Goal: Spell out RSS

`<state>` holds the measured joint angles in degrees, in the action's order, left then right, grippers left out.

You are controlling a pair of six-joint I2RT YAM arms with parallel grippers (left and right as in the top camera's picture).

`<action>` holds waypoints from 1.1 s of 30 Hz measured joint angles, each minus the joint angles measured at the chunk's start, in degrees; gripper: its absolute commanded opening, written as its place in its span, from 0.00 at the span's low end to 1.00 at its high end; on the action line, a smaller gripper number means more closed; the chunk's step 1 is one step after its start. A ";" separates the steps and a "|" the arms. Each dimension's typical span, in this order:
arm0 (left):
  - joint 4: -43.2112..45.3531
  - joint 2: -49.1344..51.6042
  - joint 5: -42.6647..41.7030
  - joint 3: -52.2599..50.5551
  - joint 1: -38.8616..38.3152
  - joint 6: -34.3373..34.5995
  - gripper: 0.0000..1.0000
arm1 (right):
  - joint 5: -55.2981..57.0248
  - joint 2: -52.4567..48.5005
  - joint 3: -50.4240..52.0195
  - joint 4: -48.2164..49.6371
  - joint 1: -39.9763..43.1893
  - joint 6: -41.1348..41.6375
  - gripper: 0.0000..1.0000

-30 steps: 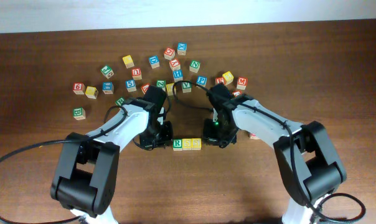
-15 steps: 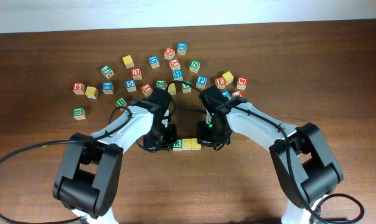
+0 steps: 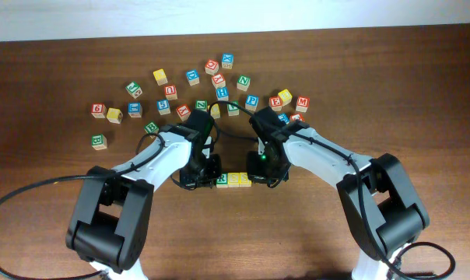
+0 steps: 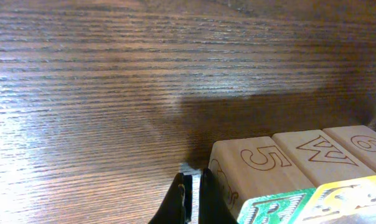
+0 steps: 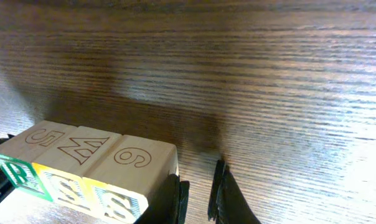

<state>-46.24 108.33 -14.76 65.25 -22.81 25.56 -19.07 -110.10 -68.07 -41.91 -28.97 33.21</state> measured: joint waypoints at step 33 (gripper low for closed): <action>-30.86 -45.88 8.20 5.46 8.15 0.20 0.99 | 20.15 68.87 -2.58 -41.46 4.98 -2.97 0.98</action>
<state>-77.10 62.46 -6.57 70.72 -14.66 25.76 1.08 -41.23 -70.65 -83.37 -23.99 30.24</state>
